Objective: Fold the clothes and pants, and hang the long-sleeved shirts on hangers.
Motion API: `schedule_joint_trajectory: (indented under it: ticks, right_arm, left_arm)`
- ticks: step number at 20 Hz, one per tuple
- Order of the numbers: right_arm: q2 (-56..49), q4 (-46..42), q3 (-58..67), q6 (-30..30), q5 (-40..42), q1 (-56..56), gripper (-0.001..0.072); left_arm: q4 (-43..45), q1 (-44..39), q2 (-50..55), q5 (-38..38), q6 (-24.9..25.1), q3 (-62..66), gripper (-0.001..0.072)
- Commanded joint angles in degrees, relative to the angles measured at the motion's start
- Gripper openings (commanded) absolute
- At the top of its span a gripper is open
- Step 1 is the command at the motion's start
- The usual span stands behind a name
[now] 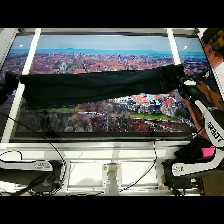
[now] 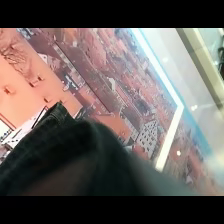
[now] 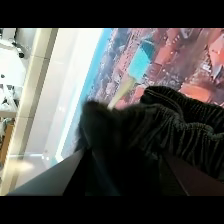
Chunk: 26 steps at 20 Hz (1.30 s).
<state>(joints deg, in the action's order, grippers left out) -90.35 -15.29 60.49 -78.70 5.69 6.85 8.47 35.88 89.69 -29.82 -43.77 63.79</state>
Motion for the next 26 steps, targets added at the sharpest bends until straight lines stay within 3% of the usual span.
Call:
schedule_joint_trajectory:
  ticks: [1, 5, 7, 11, 13, 15, 20, 23, 26]
  right_arm:
    - [-0.13, -2.38, 1.05, -0.02, -1.22, -0.11, 0.0485]
    - [0.00, -9.38, 2.49, 0.17, -3.91, -0.04, 0.0485]
    - [0.63, -15.65, 2.64, 0.35, -6.38, -0.04, 0.0485]
    - [3.21, -27.06, 2.71, 0.33, -11.28, 0.85, 0.0485]
    - [4.57, -27.41, 2.73, 0.28, -14.82, 2.64, 0.0485]
    - [6.03, -27.39, 2.75, 0.26, -19.04, 4.94, 0.0485]
    - [9.40, -27.12, 2.73, 0.07, -30.88, 9.92, 0.0485]
    - [11.19, -26.97, 2.95, -0.20, -36.28, 12.22, 0.0485]
    - [11.43, -26.75, 4.79, -0.37, -40.76, 12.90, 0.0485]
  left_arm:
    - [0.04, 0.13, -0.11, -3.30, -0.24, 0.07, 0.0718]
    - [0.33, 2.14, -1.16, -8.20, -0.44, 0.07, 0.0717]
    - [4.87, 4.33, -1.81, -11.52, -0.98, 0.07, 0.0709]
    - [24.57, 8.74, -1.92, -13.75, -14.16, 0.07, 0.0711]
    - [32.11, 10.40, -1.81, -13.75, -14.99, 0.09, 0.0712]
    - [33.11, 11.61, -0.81, -14.32, -14.99, 0.81, 0.0711]
    - [34.21, 11.74, 10.64, -32.00, -14.82, 16.98, 0.0712]
    - [38.29, 11.06, 17.33, -36.20, -19.19, 27.74, 0.0712]
    - [38.32, 10.56, 22.93, -40.48, -20.06, 34.56, 0.0711]
